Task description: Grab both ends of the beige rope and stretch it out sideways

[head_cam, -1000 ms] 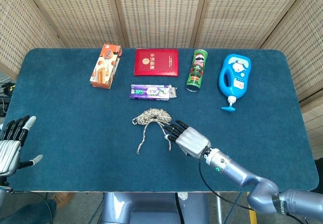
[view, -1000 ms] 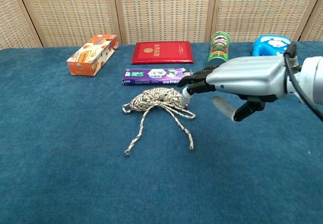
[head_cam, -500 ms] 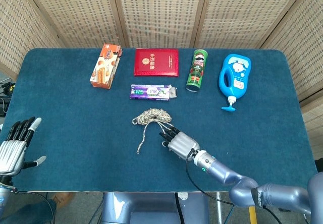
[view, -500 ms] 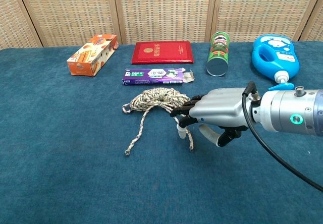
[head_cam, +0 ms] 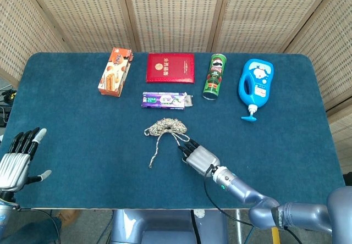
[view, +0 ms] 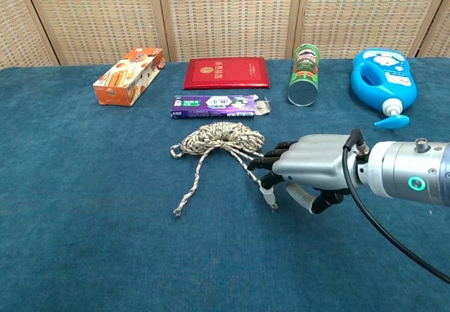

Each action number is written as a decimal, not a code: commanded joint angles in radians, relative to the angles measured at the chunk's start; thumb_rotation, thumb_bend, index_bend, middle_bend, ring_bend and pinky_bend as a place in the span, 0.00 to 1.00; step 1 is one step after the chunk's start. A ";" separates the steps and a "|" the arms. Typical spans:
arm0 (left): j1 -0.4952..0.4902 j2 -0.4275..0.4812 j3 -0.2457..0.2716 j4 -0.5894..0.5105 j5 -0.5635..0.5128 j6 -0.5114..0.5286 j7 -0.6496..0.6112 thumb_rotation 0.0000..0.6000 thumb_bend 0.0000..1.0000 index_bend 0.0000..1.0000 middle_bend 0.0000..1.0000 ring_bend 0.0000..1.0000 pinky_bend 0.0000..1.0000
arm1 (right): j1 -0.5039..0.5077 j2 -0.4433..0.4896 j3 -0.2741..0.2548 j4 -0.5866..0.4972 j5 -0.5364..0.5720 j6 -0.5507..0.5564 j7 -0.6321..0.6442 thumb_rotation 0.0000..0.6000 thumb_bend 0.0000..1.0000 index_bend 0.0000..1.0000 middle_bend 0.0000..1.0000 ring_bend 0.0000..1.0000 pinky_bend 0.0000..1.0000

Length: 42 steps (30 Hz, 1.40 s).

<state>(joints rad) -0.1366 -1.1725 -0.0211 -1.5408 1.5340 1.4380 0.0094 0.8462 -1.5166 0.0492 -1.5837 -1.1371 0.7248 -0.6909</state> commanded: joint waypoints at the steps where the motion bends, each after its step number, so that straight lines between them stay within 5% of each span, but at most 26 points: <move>1: 0.000 0.000 0.000 0.000 0.000 0.001 0.001 1.00 0.00 0.00 0.00 0.00 0.00 | -0.001 0.000 -0.011 0.006 0.001 0.011 -0.007 1.00 0.89 0.35 0.00 0.00 0.00; 20: -0.001 0.001 0.002 -0.004 0.000 0.002 0.002 1.00 0.00 0.00 0.00 0.00 0.00 | -0.006 0.026 0.003 0.005 0.042 0.160 -0.080 1.00 0.91 0.36 0.00 0.00 0.00; 29: -0.001 0.001 0.002 -0.006 0.001 0.003 0.004 1.00 0.00 0.00 0.00 0.00 0.00 | 0.014 0.015 0.001 -0.041 -0.013 0.129 -0.022 1.00 0.92 0.36 0.00 0.00 0.00; 42: -0.002 0.003 0.002 -0.005 -0.003 0.001 -0.002 1.00 0.00 0.00 0.00 0.00 0.00 | 0.044 -0.068 -0.027 -0.004 0.057 0.110 -0.102 1.00 0.92 0.36 0.00 0.00 0.00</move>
<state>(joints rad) -0.1388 -1.1692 -0.0193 -1.5461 1.5309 1.4392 0.0078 0.8880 -1.5803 0.0264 -1.5893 -1.0854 0.8333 -0.7867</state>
